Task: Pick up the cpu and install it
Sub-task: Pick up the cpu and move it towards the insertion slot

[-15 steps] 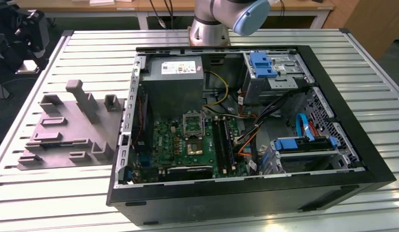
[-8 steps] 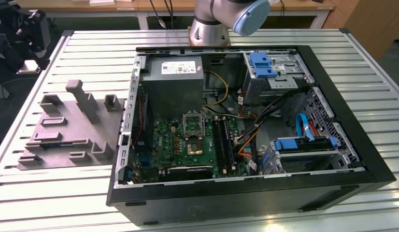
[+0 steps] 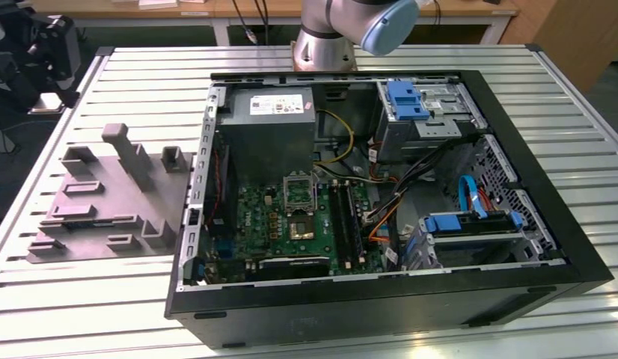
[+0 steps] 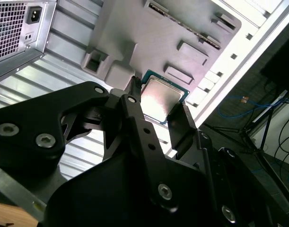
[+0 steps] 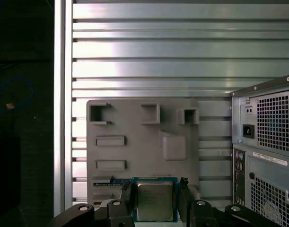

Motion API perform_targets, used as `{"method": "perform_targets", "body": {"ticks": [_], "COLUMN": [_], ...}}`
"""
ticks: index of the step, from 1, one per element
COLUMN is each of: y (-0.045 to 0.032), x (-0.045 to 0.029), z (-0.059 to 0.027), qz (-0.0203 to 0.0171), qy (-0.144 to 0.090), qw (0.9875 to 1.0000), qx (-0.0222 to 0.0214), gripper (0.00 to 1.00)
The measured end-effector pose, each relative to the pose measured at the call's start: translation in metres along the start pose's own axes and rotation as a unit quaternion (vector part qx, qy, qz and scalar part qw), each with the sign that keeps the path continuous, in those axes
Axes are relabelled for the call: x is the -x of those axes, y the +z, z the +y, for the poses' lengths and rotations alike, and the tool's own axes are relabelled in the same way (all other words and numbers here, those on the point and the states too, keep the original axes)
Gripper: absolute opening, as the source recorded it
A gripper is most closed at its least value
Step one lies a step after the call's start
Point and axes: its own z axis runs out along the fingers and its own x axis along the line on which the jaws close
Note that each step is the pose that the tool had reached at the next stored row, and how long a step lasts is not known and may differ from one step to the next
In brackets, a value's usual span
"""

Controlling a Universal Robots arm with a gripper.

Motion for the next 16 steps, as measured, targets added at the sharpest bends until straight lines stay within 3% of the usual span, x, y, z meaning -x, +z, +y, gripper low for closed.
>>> {"method": "perform_targets", "body": {"ticks": [16], "y": [0.0], "x": [0.0062], "z": [0.0002], "qz": [0.0001], "qy": [0.0], "qw": [1.0], "qx": [0.0], "gripper": [0.47]}}
